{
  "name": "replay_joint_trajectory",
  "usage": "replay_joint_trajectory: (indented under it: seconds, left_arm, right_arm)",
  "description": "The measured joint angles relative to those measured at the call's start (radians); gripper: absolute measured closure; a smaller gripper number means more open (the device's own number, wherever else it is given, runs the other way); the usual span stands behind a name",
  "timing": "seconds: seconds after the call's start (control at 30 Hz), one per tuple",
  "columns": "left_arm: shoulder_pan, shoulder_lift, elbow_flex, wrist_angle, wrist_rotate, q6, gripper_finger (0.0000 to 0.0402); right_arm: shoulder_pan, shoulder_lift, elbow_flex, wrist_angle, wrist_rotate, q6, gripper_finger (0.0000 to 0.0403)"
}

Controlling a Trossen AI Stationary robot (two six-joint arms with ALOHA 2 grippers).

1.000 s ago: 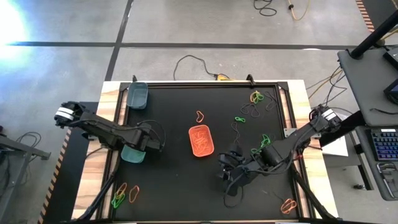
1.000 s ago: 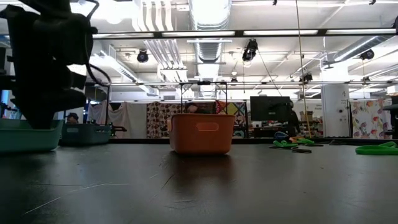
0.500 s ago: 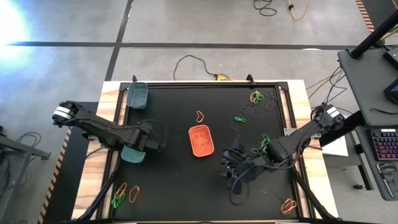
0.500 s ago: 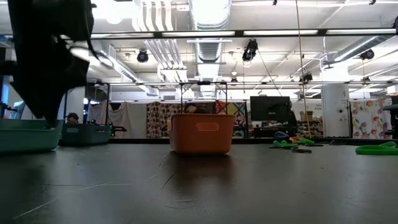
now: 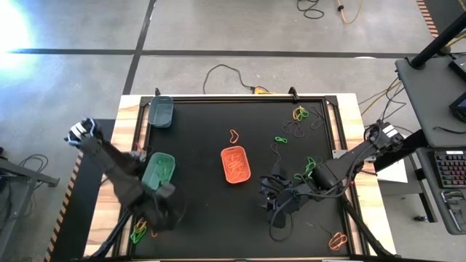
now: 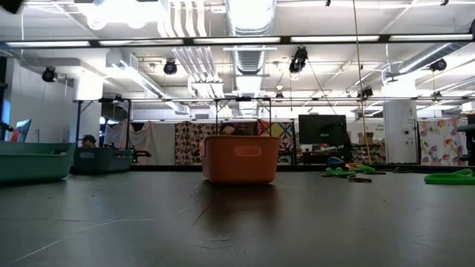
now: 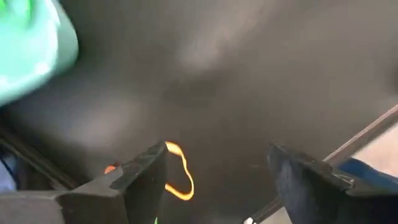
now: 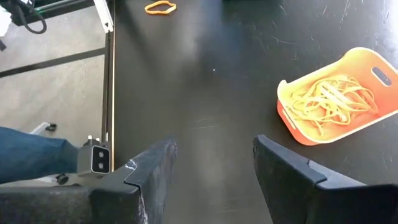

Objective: Sort rubber bands into baskets
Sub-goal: Put the orange rubber band into the orange bin

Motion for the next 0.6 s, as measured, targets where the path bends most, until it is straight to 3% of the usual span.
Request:
replay_joint_trajectory:
  seconds: [0.27, 0.6]
  left_arm:
    - [-0.085, 0.181, -0.010, 0.072, 0.162, -0.136, 0.0095]
    - [-0.086, 0.210, -0.166, 0.207, 0.250, -0.146, 0.0085]
  right_arm:
    - [-0.011, 0.000, 0.000, 0.003, -0.032, 0.002, 0.0197]
    - [-0.013, 0.000, 0.000, 0.003, -0.048, 0.025, 0.0197]
